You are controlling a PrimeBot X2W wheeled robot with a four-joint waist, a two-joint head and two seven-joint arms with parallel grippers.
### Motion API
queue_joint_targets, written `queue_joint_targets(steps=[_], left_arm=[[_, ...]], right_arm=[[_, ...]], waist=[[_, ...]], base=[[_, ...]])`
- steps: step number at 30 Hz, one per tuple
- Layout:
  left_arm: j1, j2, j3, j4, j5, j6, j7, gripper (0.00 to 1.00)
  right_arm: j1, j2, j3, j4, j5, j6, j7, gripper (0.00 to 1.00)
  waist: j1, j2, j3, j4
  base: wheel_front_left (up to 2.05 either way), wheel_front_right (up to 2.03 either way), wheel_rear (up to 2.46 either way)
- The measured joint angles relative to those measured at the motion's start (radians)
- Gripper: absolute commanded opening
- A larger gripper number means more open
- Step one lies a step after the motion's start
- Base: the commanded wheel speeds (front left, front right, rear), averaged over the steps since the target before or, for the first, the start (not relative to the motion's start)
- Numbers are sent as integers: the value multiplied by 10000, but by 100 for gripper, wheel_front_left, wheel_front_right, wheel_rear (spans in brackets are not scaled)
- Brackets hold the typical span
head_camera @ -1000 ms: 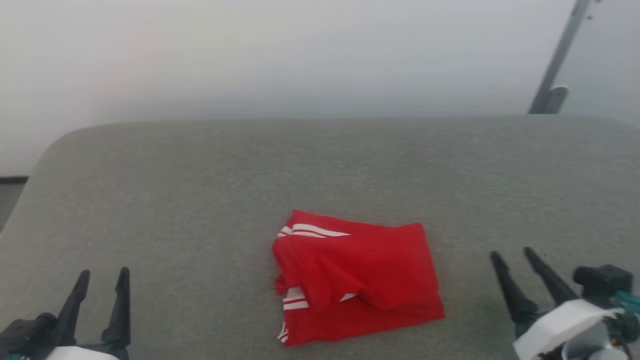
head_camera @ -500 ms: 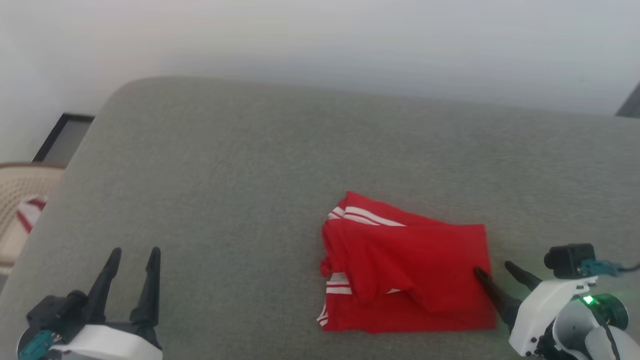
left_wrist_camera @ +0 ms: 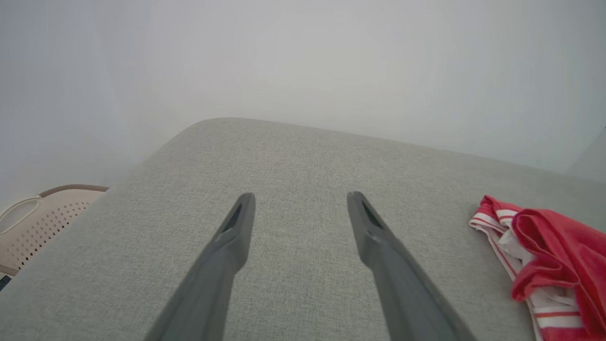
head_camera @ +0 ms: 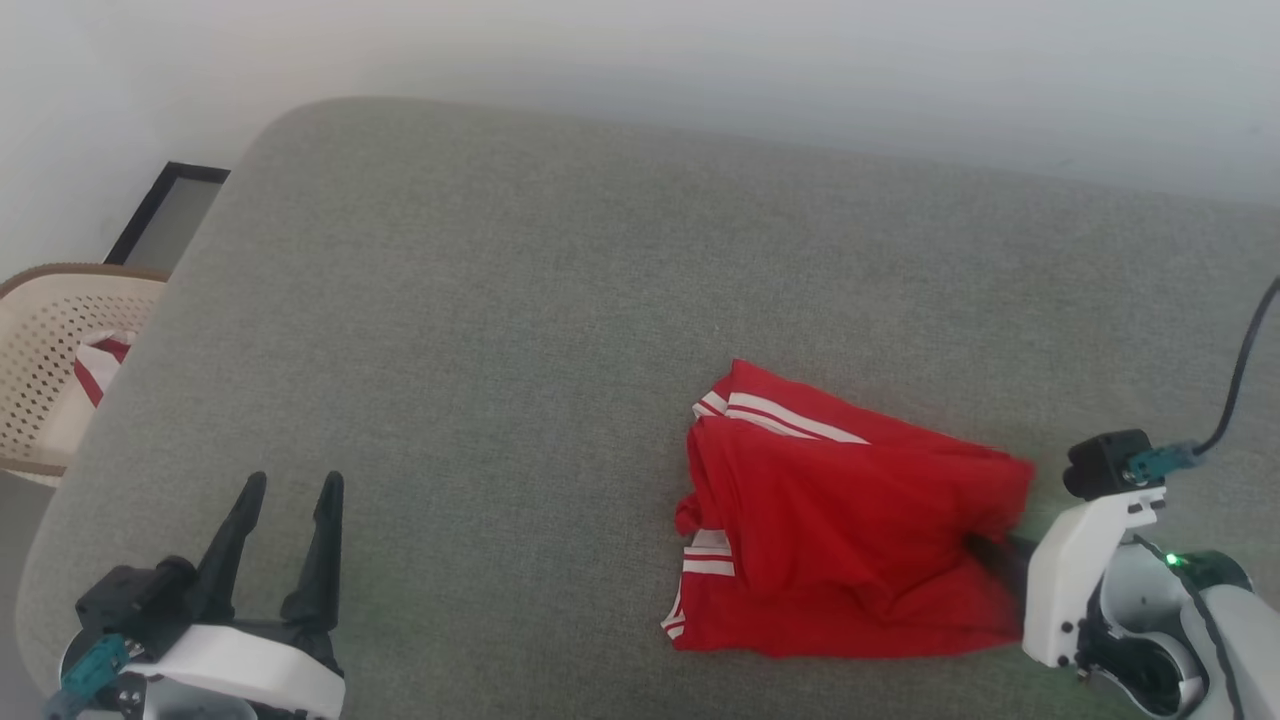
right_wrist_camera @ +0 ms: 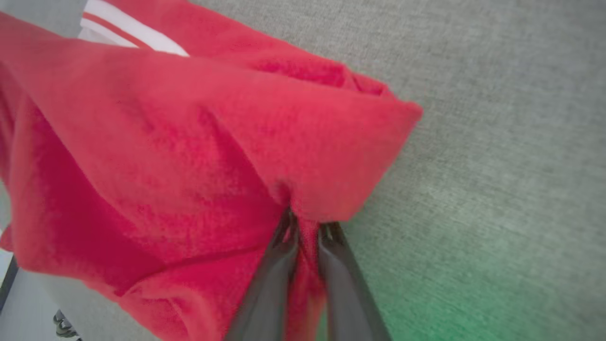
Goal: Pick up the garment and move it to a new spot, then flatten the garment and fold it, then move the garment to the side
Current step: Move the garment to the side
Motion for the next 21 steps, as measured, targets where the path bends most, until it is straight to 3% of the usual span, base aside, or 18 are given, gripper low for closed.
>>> queue_joint_targets(steps=[10,21], left_arm=[[-418,35,0,-31,-84,0,0,100],[-1411,207,-527,-180,-127,0,0,100]], right_arm=[[-290,65,-506,-575,-213,12,681,0],[-1229,-880,-1246,-1367,-1005,8,1183,0]], waist=[[0,0,292,-276],[0,0,763,-1041]], base=[[0,0,0],[0,0,0]])
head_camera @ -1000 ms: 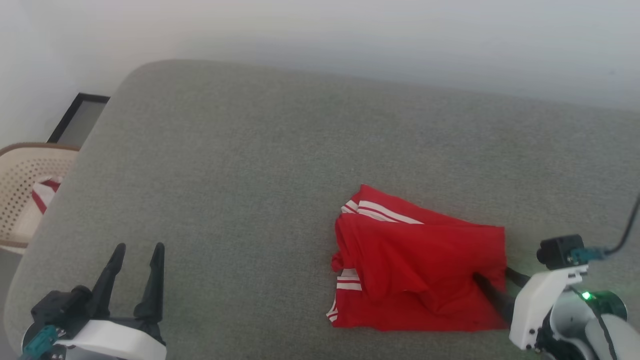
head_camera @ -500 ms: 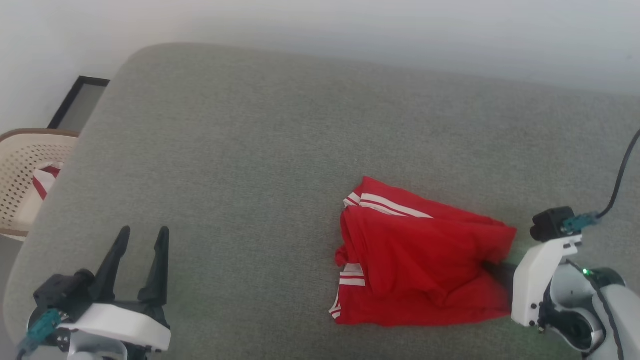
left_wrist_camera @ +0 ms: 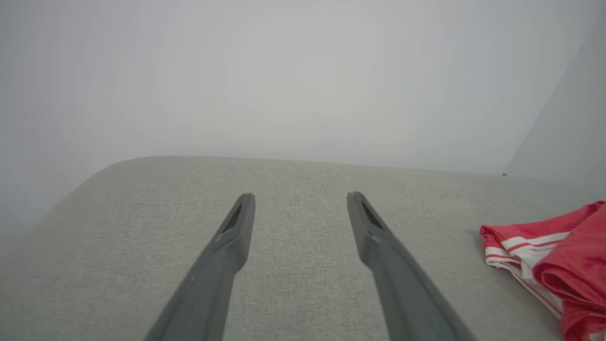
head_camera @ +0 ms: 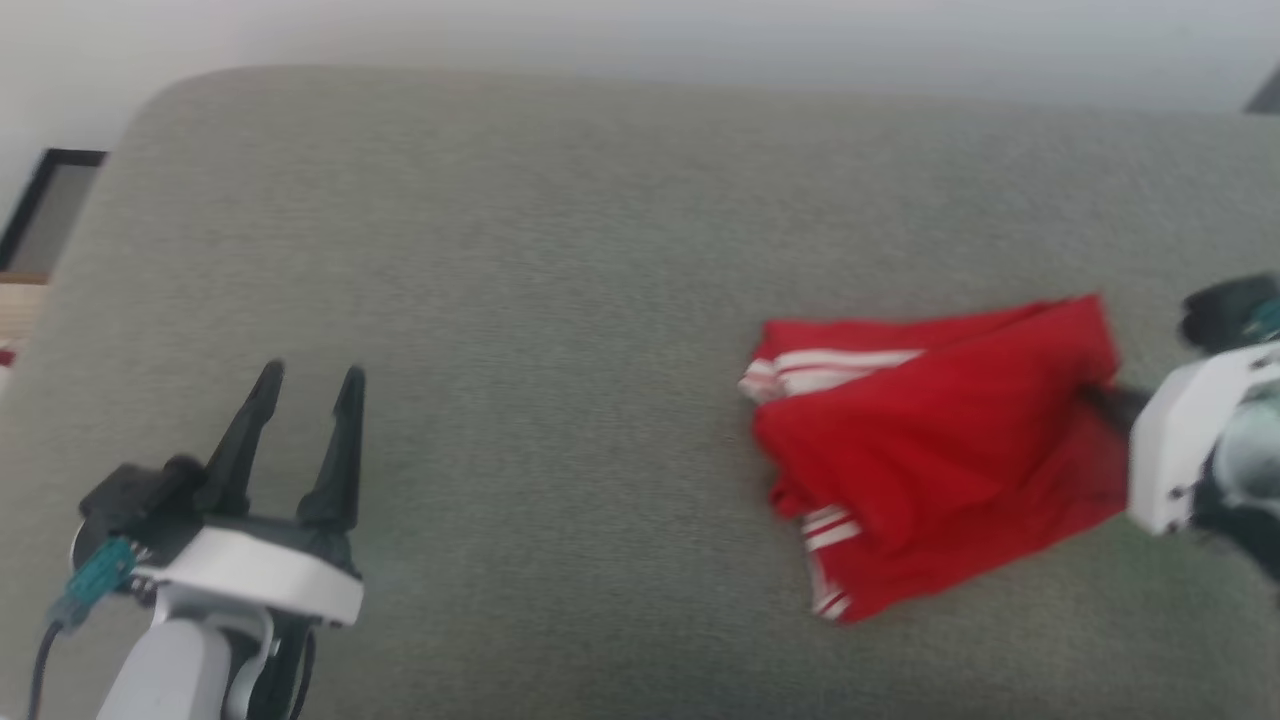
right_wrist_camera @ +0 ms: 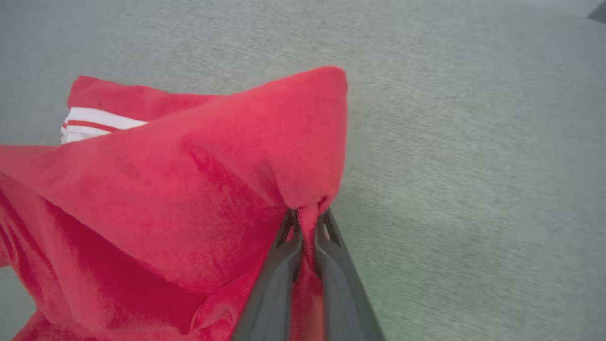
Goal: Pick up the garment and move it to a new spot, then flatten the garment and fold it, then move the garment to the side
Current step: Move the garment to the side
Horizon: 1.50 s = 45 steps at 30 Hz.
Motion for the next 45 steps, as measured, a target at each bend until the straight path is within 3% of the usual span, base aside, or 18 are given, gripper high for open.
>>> queue_joint_targets(steps=[11,20,31,37,45], left_arm=[[-1474,96,-924,-54,-27,0,-2,100],[-2501,257,-1499,-107,-82,0,0,100],[-3323,516,-1950,-176,-144,0,0,100],[-3657,671,-2153,-163,-221,0,0,100],[-3936,817,-2265,-157,-291,0,0,100]], right_arm=[[-1354,-1070,-892,144,-777,-2,-224,0],[-2683,-1837,-1269,1369,-1580,-2,-1521,0],[-3878,-2600,-1333,3231,-3014,0,-3273,0],[-4462,-2631,-1302,4270,-4142,0,-4086,0],[-5113,-1946,-1331,5791,-4926,-2,-4518,0]], waist=[[0,0,836,-1202],[0,0,1752,-2031],[0,0,2738,-2570],[0,0,3103,-2649],[0,0,3417,-2600]], base=[[0,0,0],[0,0,0],[0,0,0],[0,0,0],[0,0,0]])
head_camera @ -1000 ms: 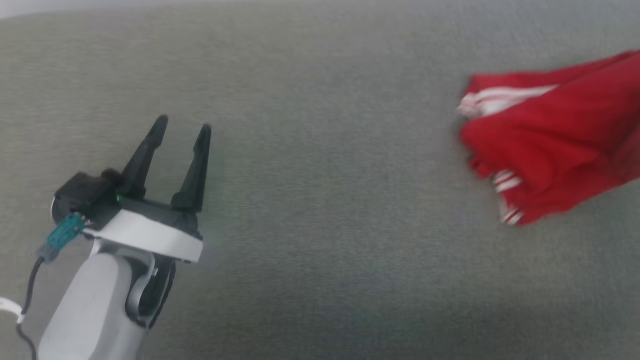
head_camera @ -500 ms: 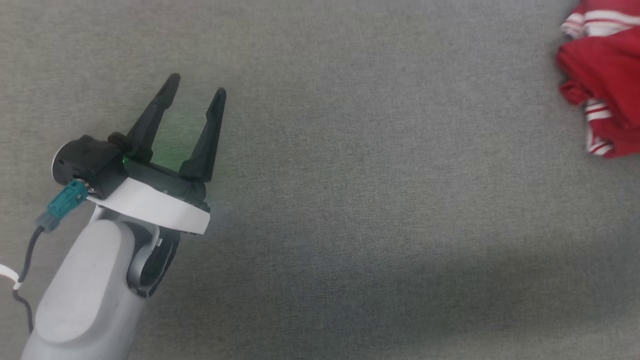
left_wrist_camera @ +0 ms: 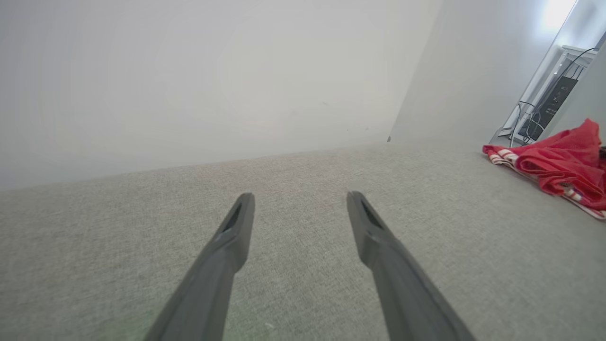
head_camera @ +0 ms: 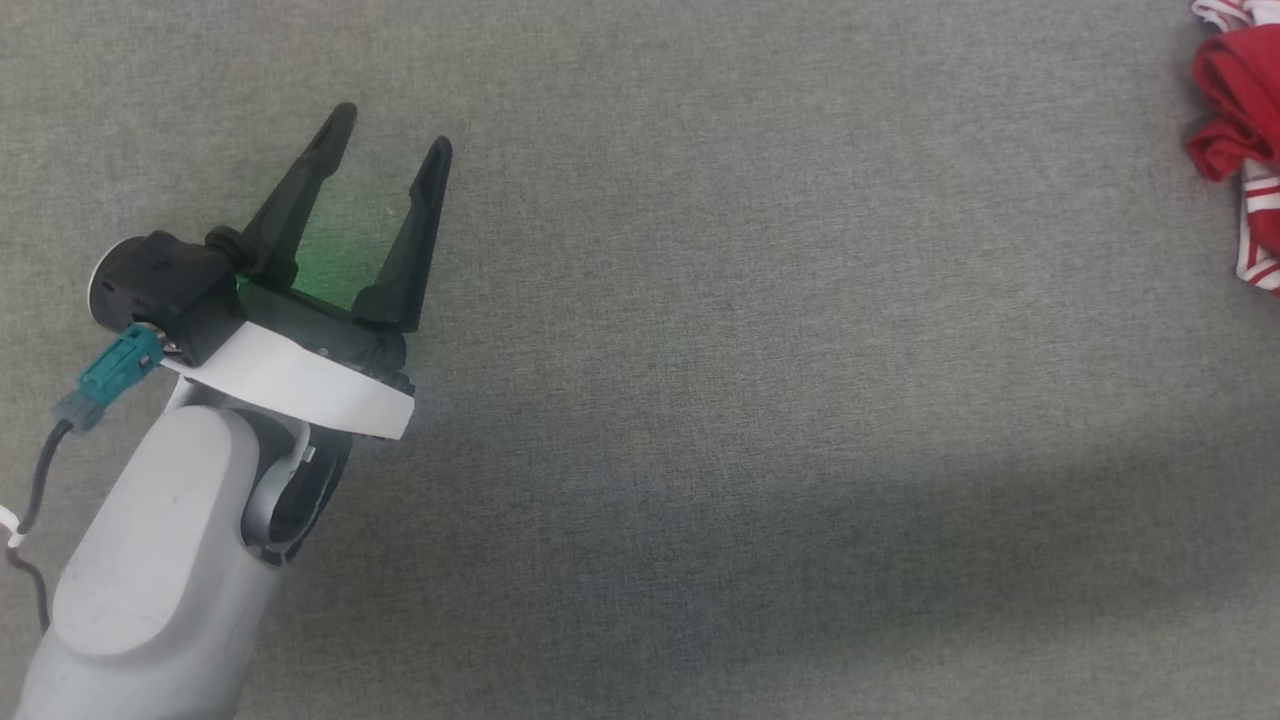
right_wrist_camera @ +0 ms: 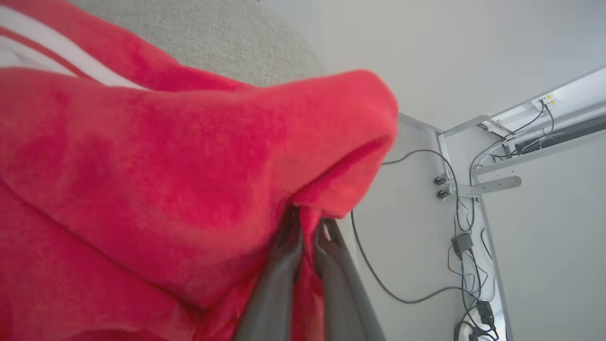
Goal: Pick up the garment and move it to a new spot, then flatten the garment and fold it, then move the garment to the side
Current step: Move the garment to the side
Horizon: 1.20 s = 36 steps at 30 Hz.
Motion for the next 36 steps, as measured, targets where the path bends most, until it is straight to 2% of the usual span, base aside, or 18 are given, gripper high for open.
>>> queue_joint_targets(steps=[4,5,7,8,9,16,24,31,36], left_arm=[[-89,-6,0,46,-2,0,0,100],[-121,-10,36,52,0,0,0,100],[-145,-13,105,73,2,0,0,100],[-145,-15,148,94,2,0,0,100],[-144,-21,180,113,2,0,0,100],[84,-42,479,259,-15,0,0,100],[659,13,732,190,58,0,0,100],[1354,-109,982,213,171,0,0,100],[2102,-171,1415,201,182,0,0,100]], right_arm=[[-337,247,-63,525,-295,0,-121,0],[-413,295,-100,635,-399,0,-142,8],[-564,362,-234,874,-571,0,-169,46],[-645,391,-297,978,-658,0,-171,92],[-714,418,-345,1055,-732,0,-232,100],[-948,621,-443,1455,-1087,0,-604,100],[-1058,993,-514,1747,-832,2,-1450,100],[-663,1724,-483,1862,-109,0,-2512,100],[273,2357,-253,1638,483,0,-3476,100]], waist=[[0,0,31,65],[0,0,27,82],[0,0,4,109],[0,0,-15,117],[0,0,-43,127],[0,0,-438,188],[0,0,-1148,339],[0,0,-1860,520],[0,0,-2582,724]], base=[[0,0,0],[0,0,0],[0,0,0],[0,0,0],[0,0,0],[0,0,0],[0,0,0],[0,0,0],[0,0,0]])
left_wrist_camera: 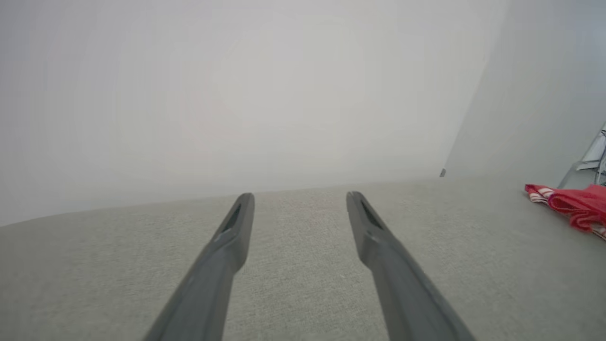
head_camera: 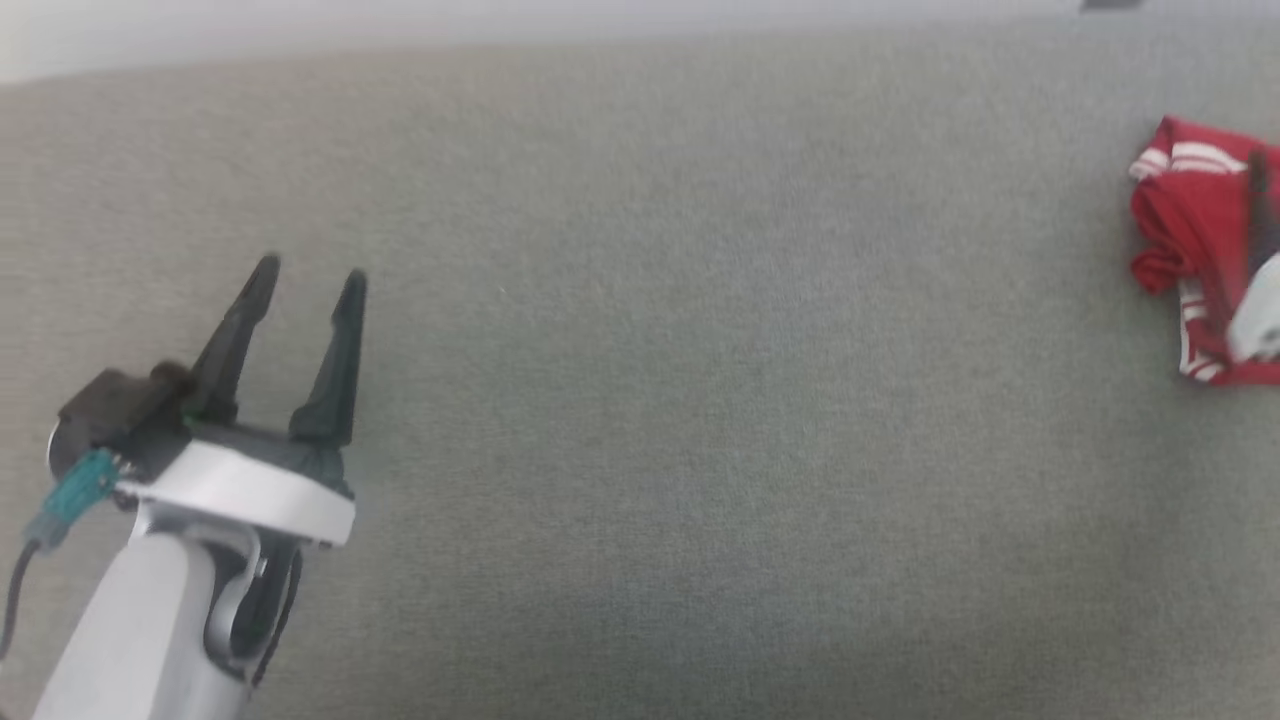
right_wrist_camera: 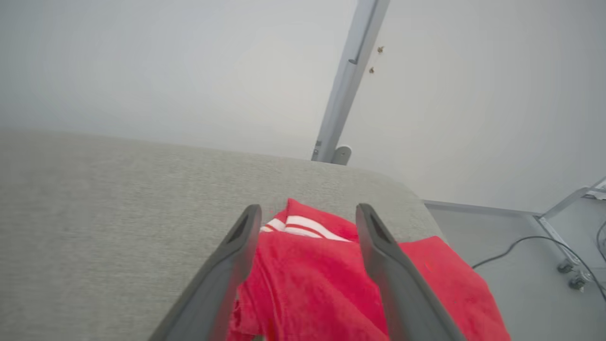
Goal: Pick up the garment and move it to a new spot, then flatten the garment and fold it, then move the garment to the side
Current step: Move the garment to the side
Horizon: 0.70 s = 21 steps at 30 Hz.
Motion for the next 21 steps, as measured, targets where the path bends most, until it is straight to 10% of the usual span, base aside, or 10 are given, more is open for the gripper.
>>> queue_joint_targets(steps=[21], left_arm=[[3265,-192,1569,-234,240,0,0,100]], right_arm=[[5340,1935,-606,-4903,119,0,-460,100]], waist=[[0,0,-2458,609]], base=[[0,0,0]])
